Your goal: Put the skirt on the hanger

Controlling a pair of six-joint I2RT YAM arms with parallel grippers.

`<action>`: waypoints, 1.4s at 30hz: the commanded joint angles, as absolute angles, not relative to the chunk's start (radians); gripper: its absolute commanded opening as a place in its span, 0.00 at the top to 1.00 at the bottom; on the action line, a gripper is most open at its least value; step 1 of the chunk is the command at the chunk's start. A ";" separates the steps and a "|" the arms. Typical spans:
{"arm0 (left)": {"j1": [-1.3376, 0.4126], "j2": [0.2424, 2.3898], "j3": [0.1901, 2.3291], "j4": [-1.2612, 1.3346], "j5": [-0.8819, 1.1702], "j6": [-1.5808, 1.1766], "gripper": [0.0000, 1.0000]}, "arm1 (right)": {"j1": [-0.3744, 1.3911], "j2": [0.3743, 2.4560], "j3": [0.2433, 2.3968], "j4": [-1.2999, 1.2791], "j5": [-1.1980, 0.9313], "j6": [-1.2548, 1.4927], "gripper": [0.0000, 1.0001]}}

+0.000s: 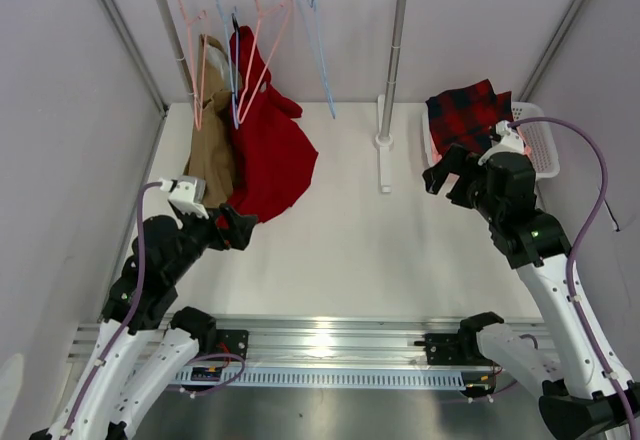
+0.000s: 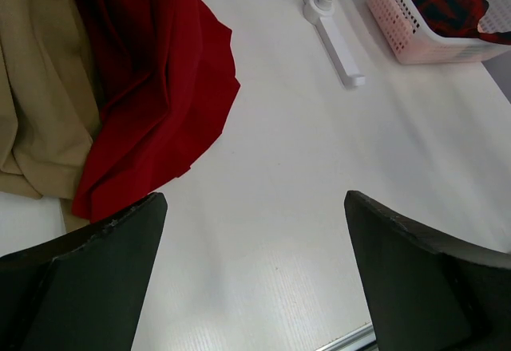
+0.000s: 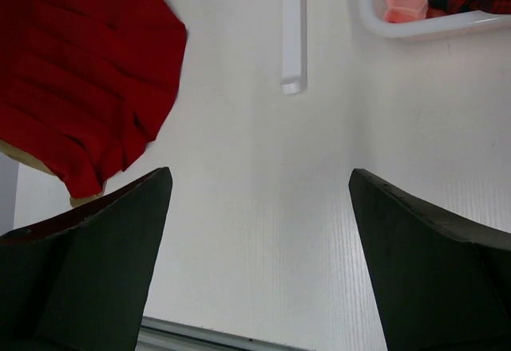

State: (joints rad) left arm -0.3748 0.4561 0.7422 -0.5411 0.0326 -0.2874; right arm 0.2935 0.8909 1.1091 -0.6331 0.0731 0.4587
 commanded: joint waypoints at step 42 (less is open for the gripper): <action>-0.405 0.598 0.735 -0.502 0.123 -0.282 0.01 | -0.264 2.142 1.847 -0.330 -0.018 0.577 0.96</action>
